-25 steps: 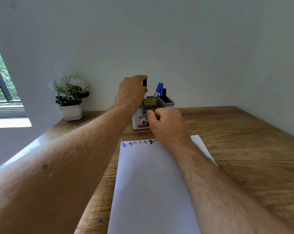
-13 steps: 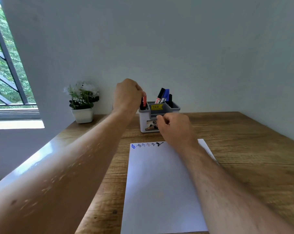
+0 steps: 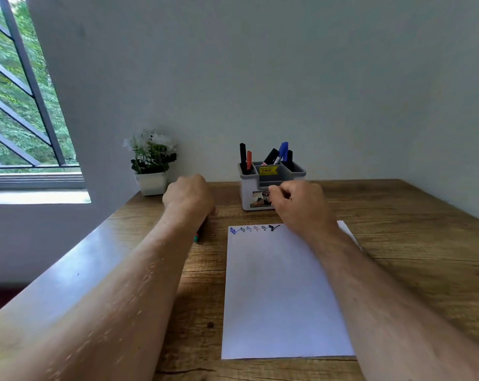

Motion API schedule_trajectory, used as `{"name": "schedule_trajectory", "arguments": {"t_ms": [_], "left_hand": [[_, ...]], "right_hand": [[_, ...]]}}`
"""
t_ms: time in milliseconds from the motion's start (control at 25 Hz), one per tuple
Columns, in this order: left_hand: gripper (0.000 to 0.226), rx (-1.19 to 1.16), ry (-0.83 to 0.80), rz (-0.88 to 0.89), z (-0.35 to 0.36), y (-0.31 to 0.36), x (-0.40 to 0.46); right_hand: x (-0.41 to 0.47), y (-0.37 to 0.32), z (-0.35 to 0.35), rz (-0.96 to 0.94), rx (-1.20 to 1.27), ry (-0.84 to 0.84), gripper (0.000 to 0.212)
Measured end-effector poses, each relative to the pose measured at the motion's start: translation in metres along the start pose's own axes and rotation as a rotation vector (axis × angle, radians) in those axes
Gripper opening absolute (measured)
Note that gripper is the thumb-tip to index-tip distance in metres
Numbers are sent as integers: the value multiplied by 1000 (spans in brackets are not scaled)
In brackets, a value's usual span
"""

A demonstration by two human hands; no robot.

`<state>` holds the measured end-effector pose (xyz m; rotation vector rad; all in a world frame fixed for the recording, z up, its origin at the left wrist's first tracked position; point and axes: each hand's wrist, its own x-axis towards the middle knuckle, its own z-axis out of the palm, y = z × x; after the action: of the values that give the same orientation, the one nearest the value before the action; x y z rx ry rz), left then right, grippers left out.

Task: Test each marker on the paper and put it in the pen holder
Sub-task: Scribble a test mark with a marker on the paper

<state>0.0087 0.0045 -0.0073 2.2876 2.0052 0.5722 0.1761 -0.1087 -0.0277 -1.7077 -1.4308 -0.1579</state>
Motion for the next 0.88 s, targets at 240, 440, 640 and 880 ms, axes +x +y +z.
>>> {"name": "schedule_trajectory", "arguments": {"t_ms": [240,440,640,880], "left_hand": [[30,30,-9,3,2,-2,0],[31,25,3,-8,5,-5,2],[35,-1,-14,-4,7,-3,0],[47,-11,-52,-3,3,7,-11]], "right_hand": [[3,2,4,-4,-3,-5,43],[3,0,5,-14,-8,-26,39],[3,0,5,-14,-20,-28,39],[5,0,8,3,-16,-48,38]]}}
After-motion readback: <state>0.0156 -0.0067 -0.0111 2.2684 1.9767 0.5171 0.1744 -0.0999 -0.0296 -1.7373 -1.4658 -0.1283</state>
